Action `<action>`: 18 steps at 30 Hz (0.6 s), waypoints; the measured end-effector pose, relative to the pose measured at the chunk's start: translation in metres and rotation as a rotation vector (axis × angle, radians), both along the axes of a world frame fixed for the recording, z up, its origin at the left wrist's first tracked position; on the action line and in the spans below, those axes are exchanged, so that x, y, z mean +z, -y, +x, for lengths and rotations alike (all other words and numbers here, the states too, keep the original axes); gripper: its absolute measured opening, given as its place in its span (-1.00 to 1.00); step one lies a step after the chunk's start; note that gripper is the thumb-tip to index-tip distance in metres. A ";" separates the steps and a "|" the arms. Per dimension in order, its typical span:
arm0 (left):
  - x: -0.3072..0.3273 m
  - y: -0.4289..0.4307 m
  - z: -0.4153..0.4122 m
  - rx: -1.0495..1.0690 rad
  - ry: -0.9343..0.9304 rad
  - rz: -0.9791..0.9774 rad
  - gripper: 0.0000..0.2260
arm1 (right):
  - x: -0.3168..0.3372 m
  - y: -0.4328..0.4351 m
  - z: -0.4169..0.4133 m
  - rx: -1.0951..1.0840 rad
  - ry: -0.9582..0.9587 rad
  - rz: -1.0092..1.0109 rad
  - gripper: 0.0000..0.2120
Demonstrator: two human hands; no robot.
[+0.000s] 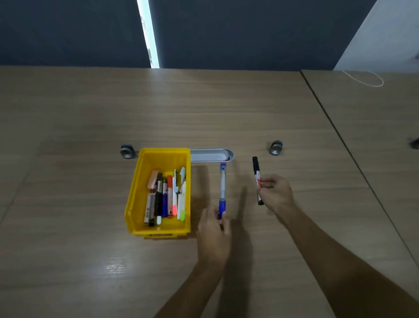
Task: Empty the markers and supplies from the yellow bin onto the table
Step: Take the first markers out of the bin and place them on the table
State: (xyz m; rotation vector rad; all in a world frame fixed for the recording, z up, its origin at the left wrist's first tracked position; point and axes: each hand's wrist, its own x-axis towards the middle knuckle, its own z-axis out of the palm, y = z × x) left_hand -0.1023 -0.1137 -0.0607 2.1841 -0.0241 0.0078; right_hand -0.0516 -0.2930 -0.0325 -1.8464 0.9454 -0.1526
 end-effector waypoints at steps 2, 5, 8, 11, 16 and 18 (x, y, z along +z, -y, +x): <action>-0.013 0.009 0.001 0.052 -0.115 0.003 -0.91 | -0.009 0.011 0.003 0.021 -0.038 0.016 -0.86; -0.029 0.018 0.009 0.120 -0.242 0.039 -0.90 | -0.027 0.019 0.012 0.092 -0.121 0.060 -0.88; -0.039 0.027 0.022 0.254 -0.338 0.020 -0.90 | -0.047 0.018 0.024 0.193 -0.212 0.112 -0.90; -0.045 0.029 0.034 0.377 -0.394 0.011 -0.87 | -0.064 0.011 0.035 0.238 -0.253 0.152 -0.86; -0.057 0.025 0.045 0.387 -0.405 0.150 -0.81 | -0.079 -0.003 0.048 0.315 -0.292 0.219 -0.85; -0.059 0.025 0.046 0.392 -0.390 0.174 -0.83 | -0.080 -0.010 0.053 0.334 -0.281 0.241 -0.87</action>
